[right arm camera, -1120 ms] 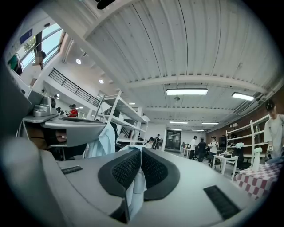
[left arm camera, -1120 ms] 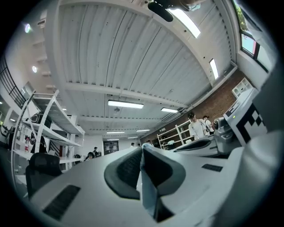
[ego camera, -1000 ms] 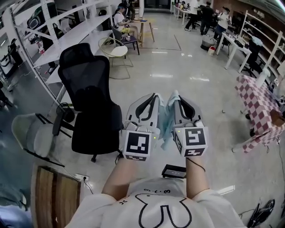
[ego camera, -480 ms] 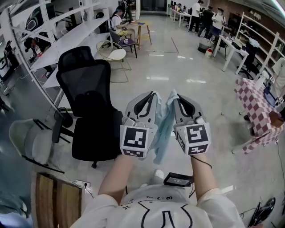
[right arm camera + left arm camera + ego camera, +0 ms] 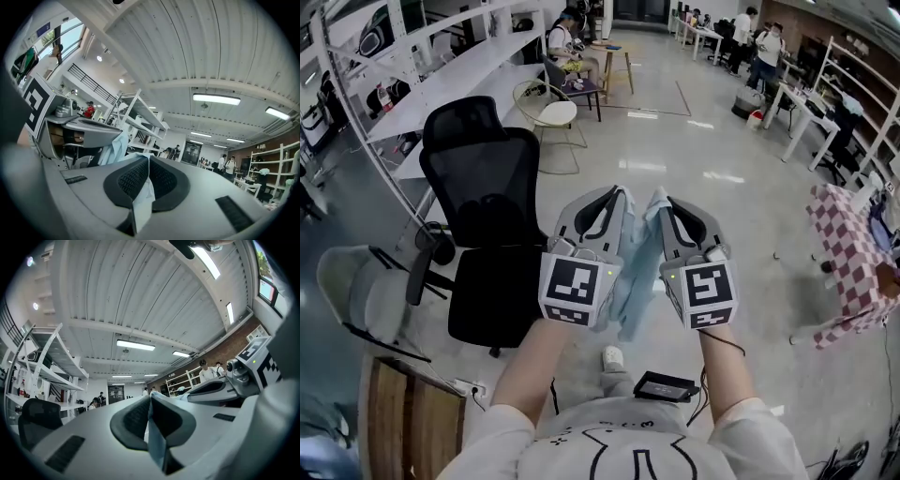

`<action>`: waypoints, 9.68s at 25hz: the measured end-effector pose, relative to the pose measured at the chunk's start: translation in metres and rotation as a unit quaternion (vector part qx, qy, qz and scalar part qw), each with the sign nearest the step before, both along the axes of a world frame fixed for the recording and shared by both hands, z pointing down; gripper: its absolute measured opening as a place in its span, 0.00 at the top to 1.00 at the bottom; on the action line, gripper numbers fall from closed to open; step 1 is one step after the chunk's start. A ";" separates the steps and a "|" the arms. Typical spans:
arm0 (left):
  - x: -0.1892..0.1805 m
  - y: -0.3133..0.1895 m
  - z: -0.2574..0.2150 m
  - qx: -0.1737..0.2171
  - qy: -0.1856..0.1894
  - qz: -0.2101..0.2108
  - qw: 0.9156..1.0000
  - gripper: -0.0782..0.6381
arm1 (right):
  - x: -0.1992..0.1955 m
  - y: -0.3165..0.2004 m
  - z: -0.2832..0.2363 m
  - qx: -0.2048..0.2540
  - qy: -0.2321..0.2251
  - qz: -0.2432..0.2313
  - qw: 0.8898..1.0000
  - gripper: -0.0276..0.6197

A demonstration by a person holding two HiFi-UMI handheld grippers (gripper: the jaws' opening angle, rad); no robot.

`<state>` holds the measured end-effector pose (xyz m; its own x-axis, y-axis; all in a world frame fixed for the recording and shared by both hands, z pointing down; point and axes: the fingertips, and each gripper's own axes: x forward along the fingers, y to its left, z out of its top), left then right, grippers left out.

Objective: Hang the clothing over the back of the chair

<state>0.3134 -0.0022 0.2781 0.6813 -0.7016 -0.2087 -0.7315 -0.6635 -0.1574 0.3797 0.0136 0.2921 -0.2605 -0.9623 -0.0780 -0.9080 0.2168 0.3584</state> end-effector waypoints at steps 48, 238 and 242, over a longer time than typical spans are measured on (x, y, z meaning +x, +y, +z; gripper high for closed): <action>-0.073 -0.327 -0.031 -0.011 -0.120 0.094 0.988 0.85 | -0.089 -0.324 -0.020 -0.010 0.047 0.017 0.999 0.91; -0.544 -0.392 0.212 -0.237 -0.339 0.021 0.910 0.85 | -0.419 -0.385 0.179 -0.266 0.251 -0.078 0.927 0.91; -0.547 -0.412 0.221 -0.259 -0.325 0.022 0.909 0.85 | -0.420 -0.402 0.190 -0.277 0.240 -0.064 0.928 0.91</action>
